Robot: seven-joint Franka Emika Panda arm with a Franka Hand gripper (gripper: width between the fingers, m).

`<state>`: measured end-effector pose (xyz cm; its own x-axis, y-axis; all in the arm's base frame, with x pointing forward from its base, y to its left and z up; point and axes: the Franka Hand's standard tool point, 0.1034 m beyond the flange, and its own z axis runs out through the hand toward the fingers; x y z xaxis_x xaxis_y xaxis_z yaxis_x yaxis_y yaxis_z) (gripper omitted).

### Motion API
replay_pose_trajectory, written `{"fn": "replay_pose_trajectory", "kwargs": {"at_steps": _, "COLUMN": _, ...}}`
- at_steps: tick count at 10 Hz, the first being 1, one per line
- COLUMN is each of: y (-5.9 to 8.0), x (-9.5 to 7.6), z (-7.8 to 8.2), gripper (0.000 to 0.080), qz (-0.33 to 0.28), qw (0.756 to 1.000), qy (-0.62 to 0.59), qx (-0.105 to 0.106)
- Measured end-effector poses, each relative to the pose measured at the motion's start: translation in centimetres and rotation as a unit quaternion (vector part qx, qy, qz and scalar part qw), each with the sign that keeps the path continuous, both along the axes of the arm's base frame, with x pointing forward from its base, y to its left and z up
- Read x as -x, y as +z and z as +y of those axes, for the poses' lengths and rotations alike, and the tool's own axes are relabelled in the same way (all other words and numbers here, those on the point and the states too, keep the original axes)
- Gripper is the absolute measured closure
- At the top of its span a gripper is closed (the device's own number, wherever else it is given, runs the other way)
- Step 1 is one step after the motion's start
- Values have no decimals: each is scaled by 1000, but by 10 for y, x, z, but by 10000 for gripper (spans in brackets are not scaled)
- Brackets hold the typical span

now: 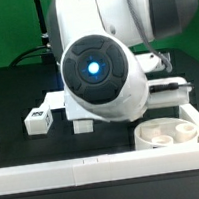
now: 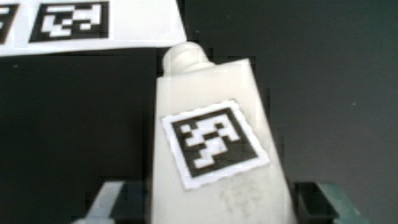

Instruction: Assemble stool

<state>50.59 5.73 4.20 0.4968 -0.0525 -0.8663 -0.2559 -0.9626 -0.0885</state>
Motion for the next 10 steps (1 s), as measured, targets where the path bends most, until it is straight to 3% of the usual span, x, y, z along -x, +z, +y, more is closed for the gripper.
{"fn": "replay_pose_trajectory", "kwargs": {"at_steps": 3, "y": 49, "x": -6, "z": 11, "gripper": 474, "qz": 15, "qw": 1000, "qy": -1, "qx": 8}}
{"fn": "replay_pose_trajectory", "kwargs": {"at_steps": 4, "y": 55, "x": -15, "z": 13, "gripper": 474, "qz": 0, "qw": 1000, "qy": 1, "qx": 7}}
{"fn": "replay_pose_trajectory", "kwargs": {"at_steps": 6, "y": 50, "x": -19, "z": 14, "gripper": 474, "qz": -23, "qw": 1000, "qy": -2, "qx": 9}}
{"fn": "replay_pose_trajectory", "kwargs": {"at_steps": 8, "y": 48, "x": -44, "z": 18, "gripper": 472, "qz": -144, "qw": 989, "qy": -21, "qx": 28}}
{"fn": "replay_pose_trajectory", "kwargs": {"at_steps": 9, "y": 52, "x": -37, "z": 19, "gripper": 472, "qz": -168, "qw": 985, "qy": -24, "qx": 36}}
{"fn": "replay_pose_trajectory", "kwargs": {"at_steps": 10, "y": 56, "x": -49, "z": 22, "gripper": 472, "qz": -213, "qw": 976, "qy": -31, "qx": 43}}
